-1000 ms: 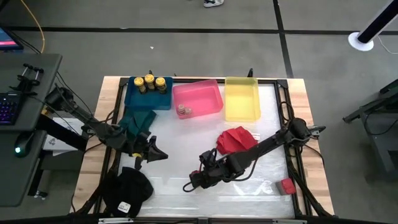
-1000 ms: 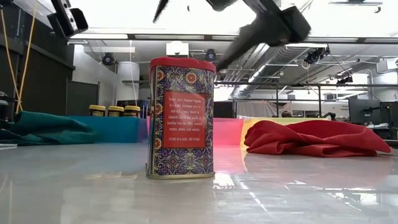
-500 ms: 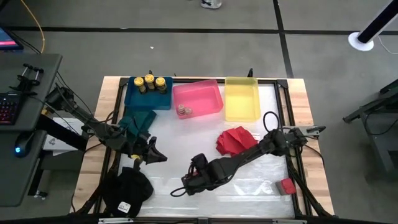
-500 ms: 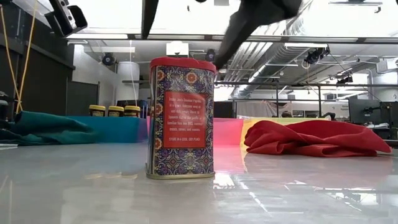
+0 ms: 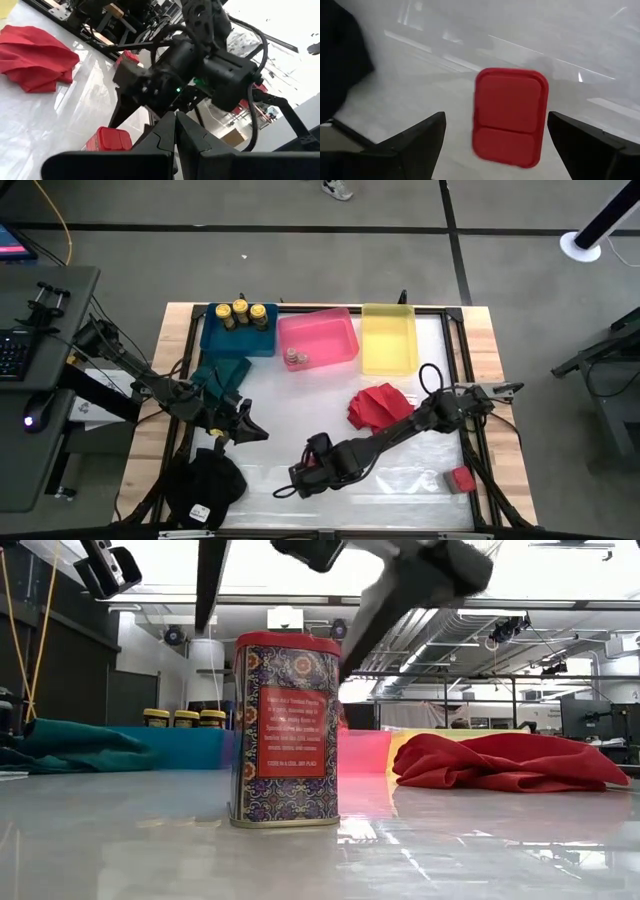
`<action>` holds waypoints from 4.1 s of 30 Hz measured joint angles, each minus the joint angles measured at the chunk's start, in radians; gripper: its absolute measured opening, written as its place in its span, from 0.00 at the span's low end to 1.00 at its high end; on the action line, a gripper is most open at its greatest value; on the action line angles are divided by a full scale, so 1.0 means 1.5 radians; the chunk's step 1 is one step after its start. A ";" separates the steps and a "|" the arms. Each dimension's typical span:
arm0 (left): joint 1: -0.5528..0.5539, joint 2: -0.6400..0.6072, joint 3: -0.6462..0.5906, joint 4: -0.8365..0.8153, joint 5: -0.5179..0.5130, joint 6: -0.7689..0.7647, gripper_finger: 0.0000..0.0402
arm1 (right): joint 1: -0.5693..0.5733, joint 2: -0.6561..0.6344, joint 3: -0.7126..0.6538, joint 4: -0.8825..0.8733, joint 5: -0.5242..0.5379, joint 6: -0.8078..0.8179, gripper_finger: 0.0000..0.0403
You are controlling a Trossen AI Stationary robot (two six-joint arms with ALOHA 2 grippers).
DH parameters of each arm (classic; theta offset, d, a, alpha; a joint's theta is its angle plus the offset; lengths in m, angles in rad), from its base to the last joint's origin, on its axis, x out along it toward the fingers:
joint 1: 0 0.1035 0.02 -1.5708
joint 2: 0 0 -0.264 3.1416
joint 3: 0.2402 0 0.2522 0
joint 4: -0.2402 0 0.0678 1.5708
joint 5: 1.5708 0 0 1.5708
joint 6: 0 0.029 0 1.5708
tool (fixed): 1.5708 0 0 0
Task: Sort spices by type
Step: Put the left red seasoning bottle into the yellow bin, then put the red seasoning bottle into the yellow bin
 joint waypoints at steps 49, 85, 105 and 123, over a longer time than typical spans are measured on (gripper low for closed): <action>0.228 0.000 0.000 0.024 -0.011 0.110 0.00 | -0.215 -0.243 -0.070 -0.326 0.237 -0.244 0.50; 0.529 0.164 0.056 0.133 -0.071 0.108 0.10 | -0.898 -0.398 -0.666 0.246 -0.045 -0.738 0.50; 0.531 0.164 0.058 0.071 -0.070 0.127 0.23 | -0.919 -0.392 -0.633 0.210 -0.057 -0.665 0.94; 0.531 0.164 0.058 0.029 -0.034 0.127 0.23 | -0.826 -0.457 -0.347 -0.117 -0.127 -0.870 0.93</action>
